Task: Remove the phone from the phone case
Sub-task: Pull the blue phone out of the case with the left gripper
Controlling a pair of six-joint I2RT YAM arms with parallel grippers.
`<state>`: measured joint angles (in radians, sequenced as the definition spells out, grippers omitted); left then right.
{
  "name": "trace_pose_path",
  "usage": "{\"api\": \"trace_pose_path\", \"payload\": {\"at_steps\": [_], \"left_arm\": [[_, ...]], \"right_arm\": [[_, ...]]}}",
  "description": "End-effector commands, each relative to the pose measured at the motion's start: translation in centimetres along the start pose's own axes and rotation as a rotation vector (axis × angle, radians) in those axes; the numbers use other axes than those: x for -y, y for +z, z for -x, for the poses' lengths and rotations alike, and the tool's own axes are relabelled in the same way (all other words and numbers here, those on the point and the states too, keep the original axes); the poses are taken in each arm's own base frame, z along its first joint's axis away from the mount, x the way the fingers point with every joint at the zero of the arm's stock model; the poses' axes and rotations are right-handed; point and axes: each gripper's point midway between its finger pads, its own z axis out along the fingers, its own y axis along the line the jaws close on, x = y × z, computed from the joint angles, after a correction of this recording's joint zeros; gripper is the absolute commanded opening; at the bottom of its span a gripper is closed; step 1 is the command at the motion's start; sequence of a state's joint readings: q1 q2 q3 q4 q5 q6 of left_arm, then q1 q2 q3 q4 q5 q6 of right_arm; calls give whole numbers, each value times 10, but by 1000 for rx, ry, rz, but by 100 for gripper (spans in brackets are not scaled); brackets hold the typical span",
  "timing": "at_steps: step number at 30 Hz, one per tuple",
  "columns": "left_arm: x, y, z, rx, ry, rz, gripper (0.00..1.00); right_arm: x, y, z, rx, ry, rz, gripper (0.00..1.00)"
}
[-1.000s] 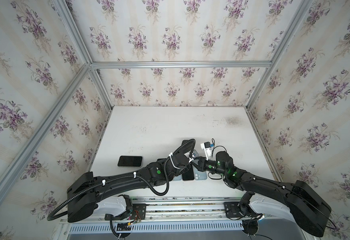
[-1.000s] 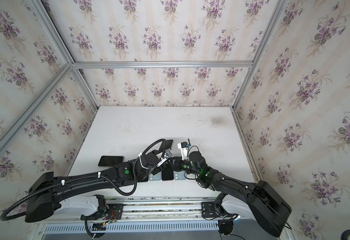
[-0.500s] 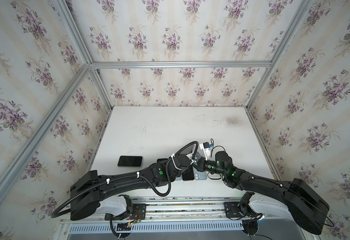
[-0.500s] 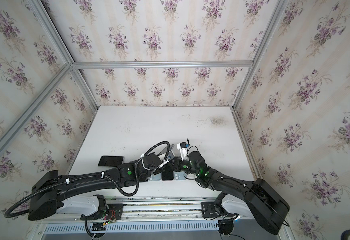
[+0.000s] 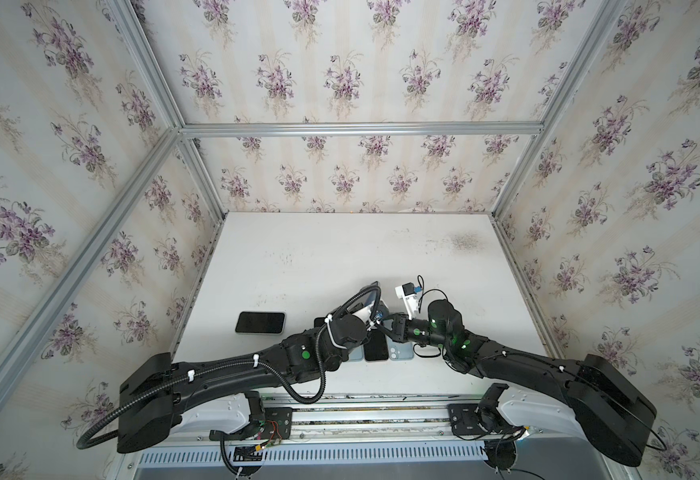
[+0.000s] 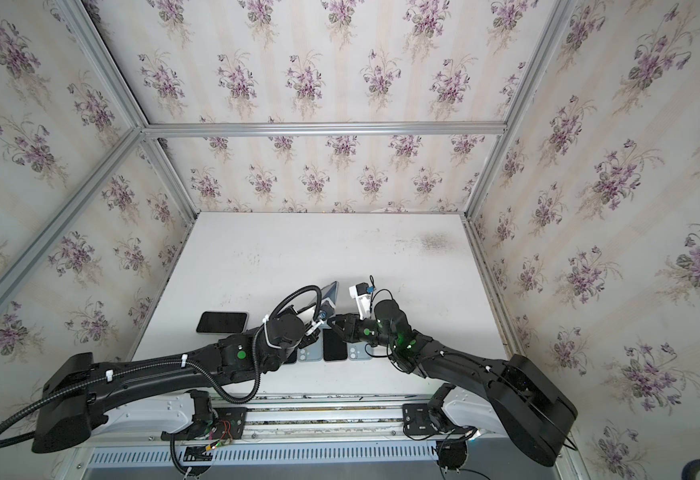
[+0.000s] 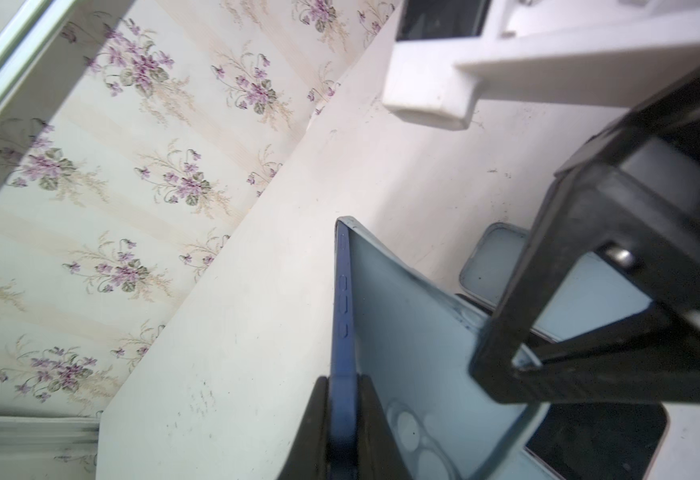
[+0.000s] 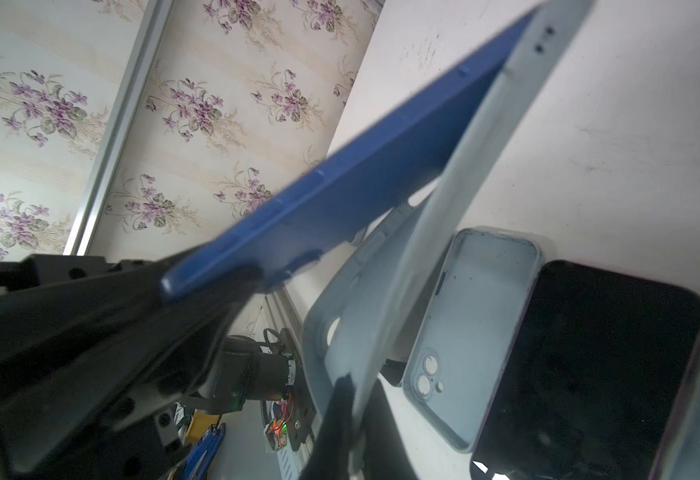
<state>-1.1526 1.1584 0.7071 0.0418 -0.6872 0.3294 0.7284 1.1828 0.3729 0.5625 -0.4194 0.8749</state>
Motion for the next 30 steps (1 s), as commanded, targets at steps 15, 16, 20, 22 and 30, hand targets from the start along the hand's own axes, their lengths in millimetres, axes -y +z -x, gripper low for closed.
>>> {"api": "trace_pose_path", "payload": {"at_steps": [15,16,20,22,30], "left_arm": [[-45,-9,-54,-169,34,293,5],[-45,-7,-56,-177,39,293,5],[-51,5,-69,-230,45,299,5],[-51,14,-74,-253,50,281,5],[-34,52,-110,-355,159,196,5]], "right_arm": [[32,22,31,-20,52,-124,0],[34,22,32,-21,63,-121,0],[36,24,36,-37,75,-115,0],[38,26,37,-48,79,-115,0],[45,37,43,-89,113,-92,0]]}}
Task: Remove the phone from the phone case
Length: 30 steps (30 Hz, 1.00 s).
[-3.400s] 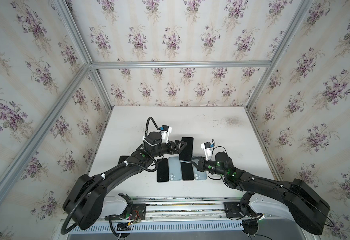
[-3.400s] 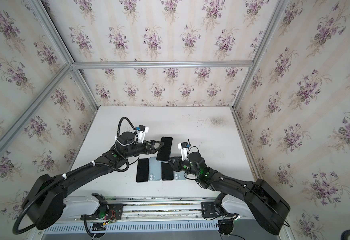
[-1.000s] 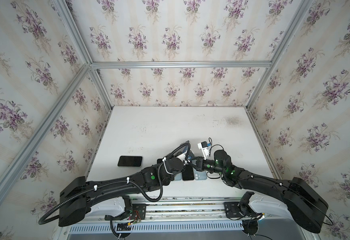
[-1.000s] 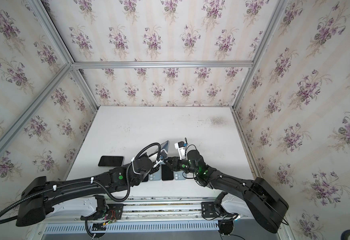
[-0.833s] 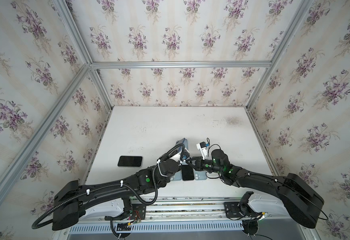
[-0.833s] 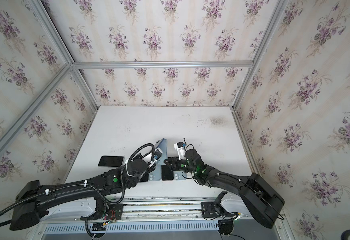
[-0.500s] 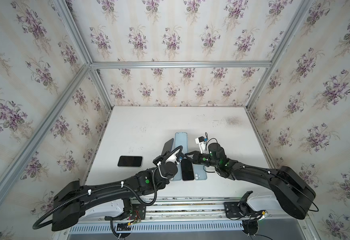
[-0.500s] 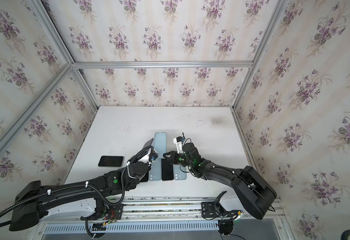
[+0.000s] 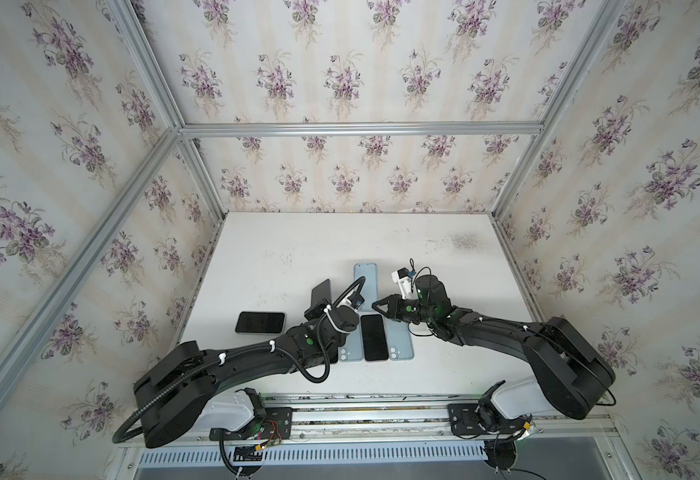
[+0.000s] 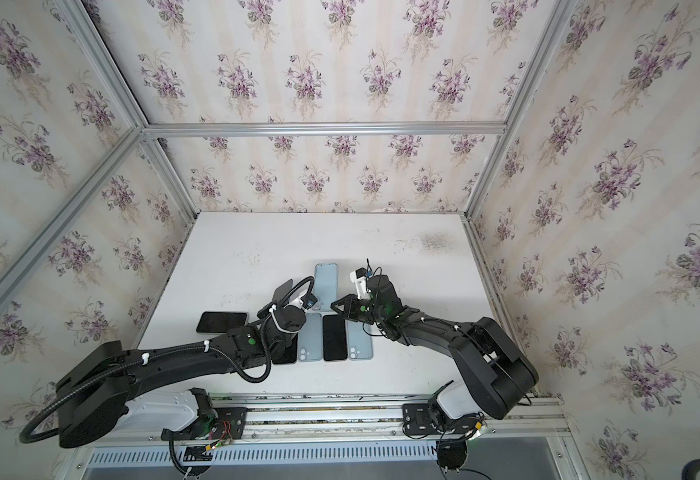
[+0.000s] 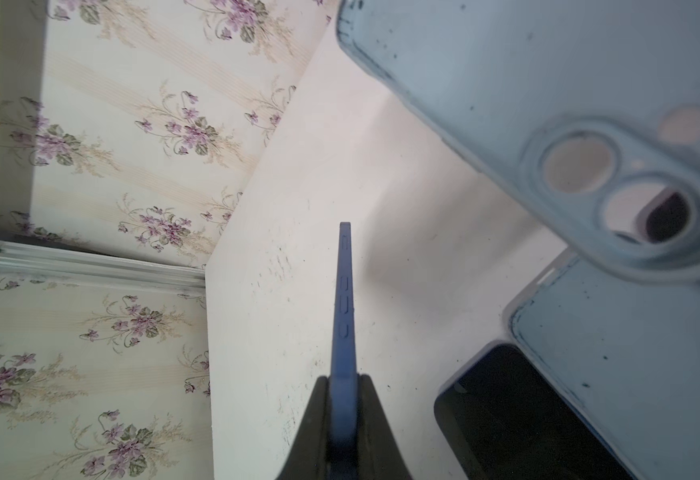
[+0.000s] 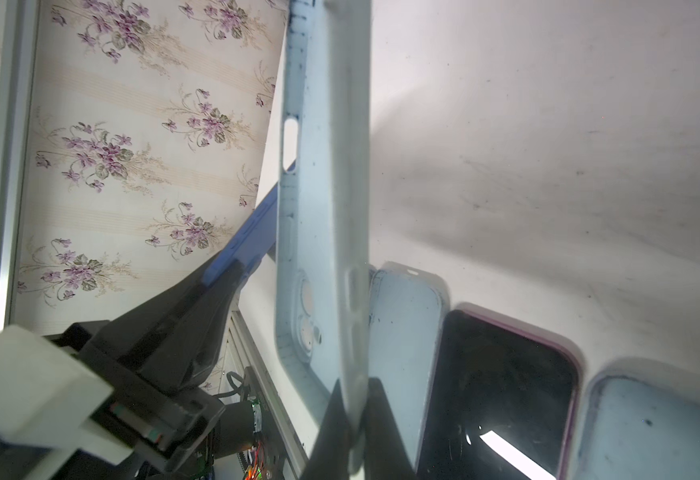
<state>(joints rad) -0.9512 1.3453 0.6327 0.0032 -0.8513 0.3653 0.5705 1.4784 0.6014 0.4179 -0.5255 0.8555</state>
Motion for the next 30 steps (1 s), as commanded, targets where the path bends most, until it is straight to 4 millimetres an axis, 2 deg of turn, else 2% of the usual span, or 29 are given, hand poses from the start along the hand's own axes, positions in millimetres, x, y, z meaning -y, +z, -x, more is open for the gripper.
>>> {"api": "trace_pose_path", "payload": {"at_steps": [1,7,13,17,23,30], "left_arm": [[1,11,9,30,9,1,5],[11,23,2,52,69,-9,5],[30,24,5,124,169,-75,5],[42,28,0,119,210,-110,8],[43,40,-7,67,235,-93,18],[46,49,-11,29,251,-80,23]], "right_arm": [[-12,6,5,-25,-25,52,0],[-10,20,8,-59,3,61,0],[-2,29,7,-64,43,57,0],[1,33,7,-69,59,58,0],[5,35,4,-78,83,61,0],[11,37,1,-84,88,37,0]]}}
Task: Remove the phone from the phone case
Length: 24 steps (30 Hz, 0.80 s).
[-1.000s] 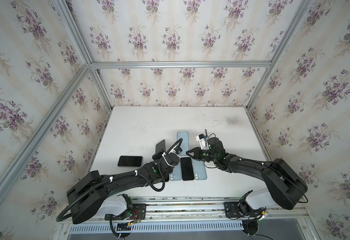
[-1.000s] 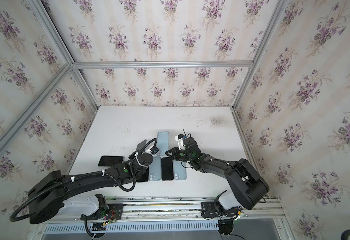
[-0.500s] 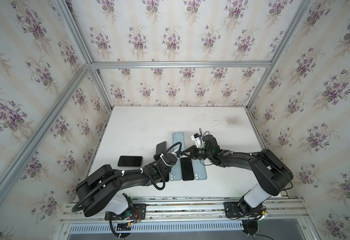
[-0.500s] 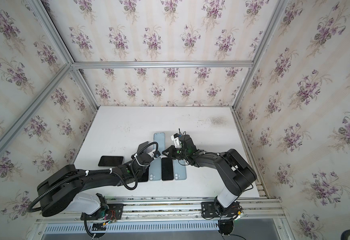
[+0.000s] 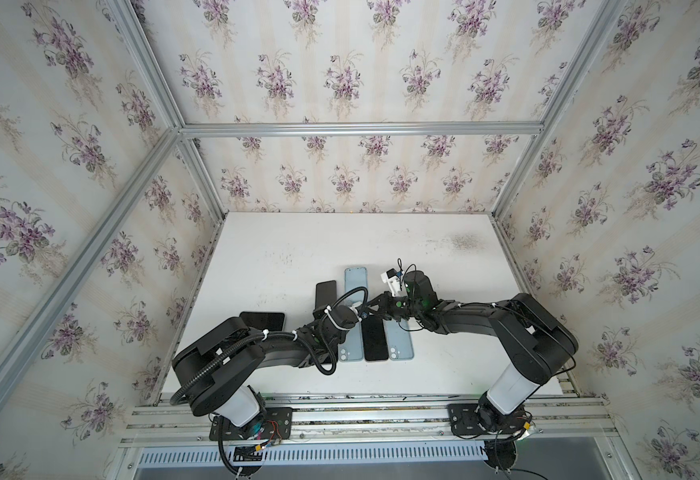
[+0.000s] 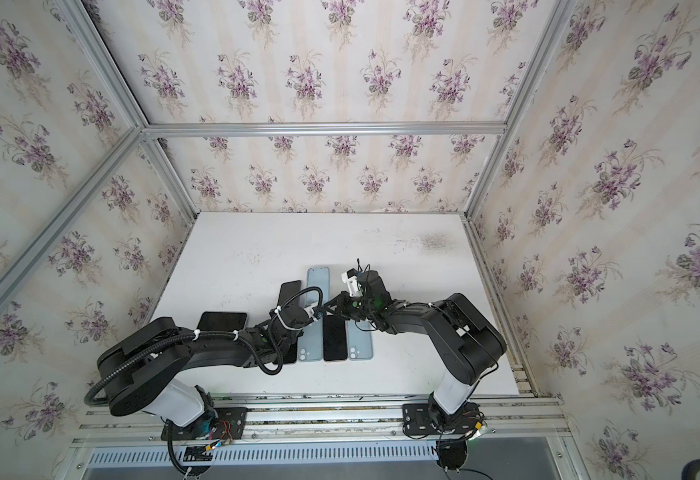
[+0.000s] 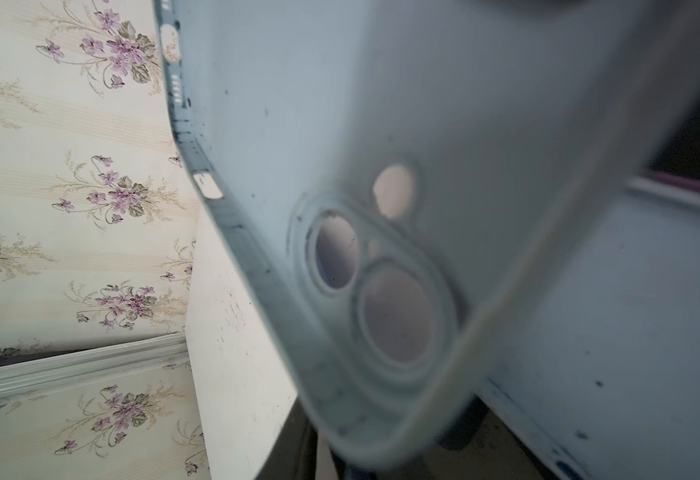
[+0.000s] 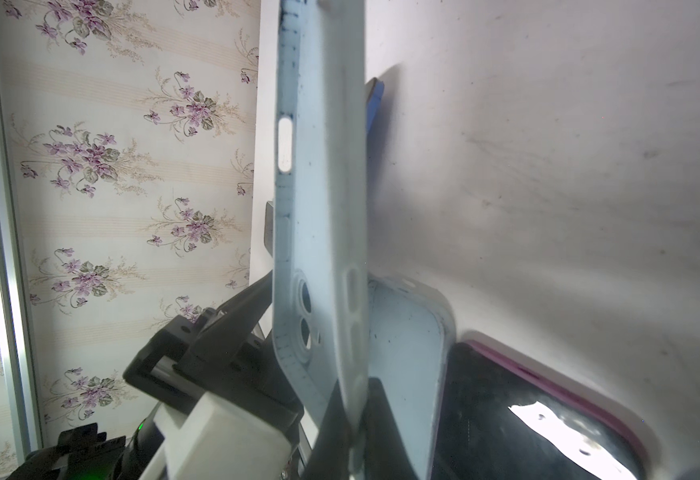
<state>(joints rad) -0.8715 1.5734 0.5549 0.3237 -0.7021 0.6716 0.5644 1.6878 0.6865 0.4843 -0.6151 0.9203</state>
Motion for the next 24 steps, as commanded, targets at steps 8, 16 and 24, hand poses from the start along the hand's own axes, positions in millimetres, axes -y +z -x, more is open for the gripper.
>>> {"api": "trace_pose_path", "payload": {"at_steps": [8,16,24], "left_arm": [[-7,5,3,-9,-23,31,48],[-12,3,2,-19,-51,47,76],[-17,-1,-2,-34,-87,49,99]], "right_arm": [[-3,3,6,3,-12,-4,0],[4,8,9,-3,-2,-36,0],[9,13,12,-6,0,-67,0]]}}
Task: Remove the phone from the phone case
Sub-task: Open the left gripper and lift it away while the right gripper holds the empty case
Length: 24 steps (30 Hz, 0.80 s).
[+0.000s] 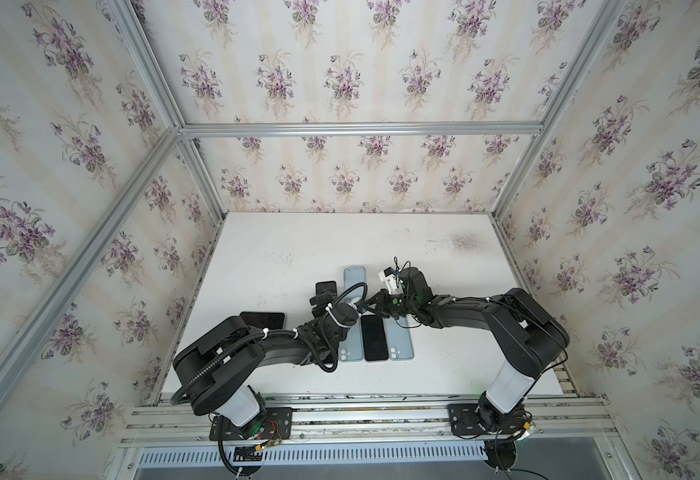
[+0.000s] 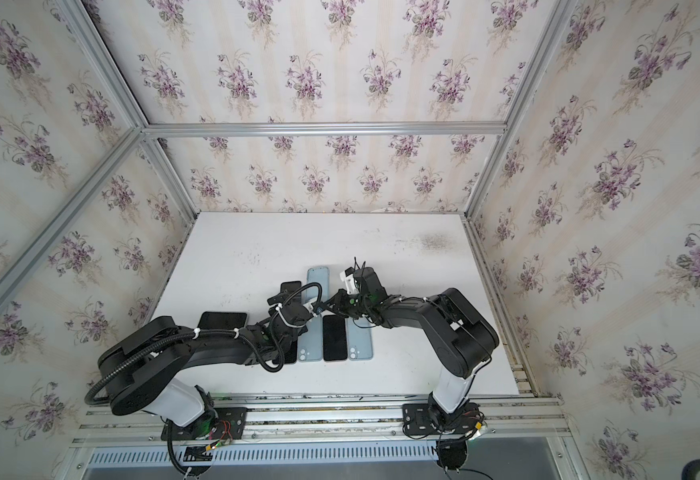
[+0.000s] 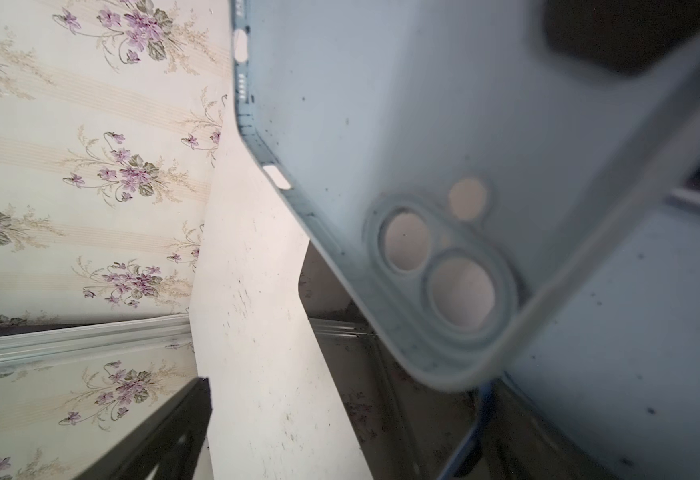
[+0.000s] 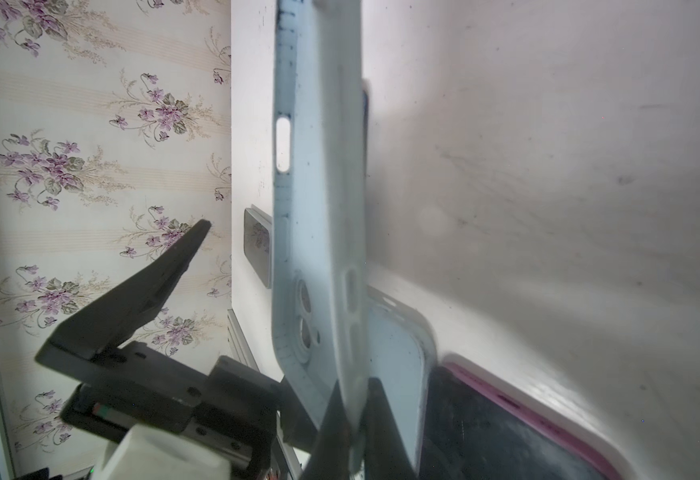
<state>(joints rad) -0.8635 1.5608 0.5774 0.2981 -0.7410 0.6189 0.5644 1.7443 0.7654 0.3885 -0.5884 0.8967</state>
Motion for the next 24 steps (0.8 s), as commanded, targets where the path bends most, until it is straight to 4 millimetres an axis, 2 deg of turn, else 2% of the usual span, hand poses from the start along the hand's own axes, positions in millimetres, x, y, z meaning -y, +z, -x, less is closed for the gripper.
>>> {"api": "trace_pose_path", "payload": {"at_steps": [1,9,16,24], "left_arm": [[-4,0,-3,-17,-24,11,99],[-4,-2,-5,-33,-65,-23,100],[-9,9,-5,-66,-71,-28,100],[-6,12,-3,-81,-89,-77,100]], "right_arm": [[-1,2,5,10,-17,-4,0],[2,4,6,11,-9,-17,0],[1,3,5,14,-6,-12,0],[0,3,6,17,-8,-7,0]]}}
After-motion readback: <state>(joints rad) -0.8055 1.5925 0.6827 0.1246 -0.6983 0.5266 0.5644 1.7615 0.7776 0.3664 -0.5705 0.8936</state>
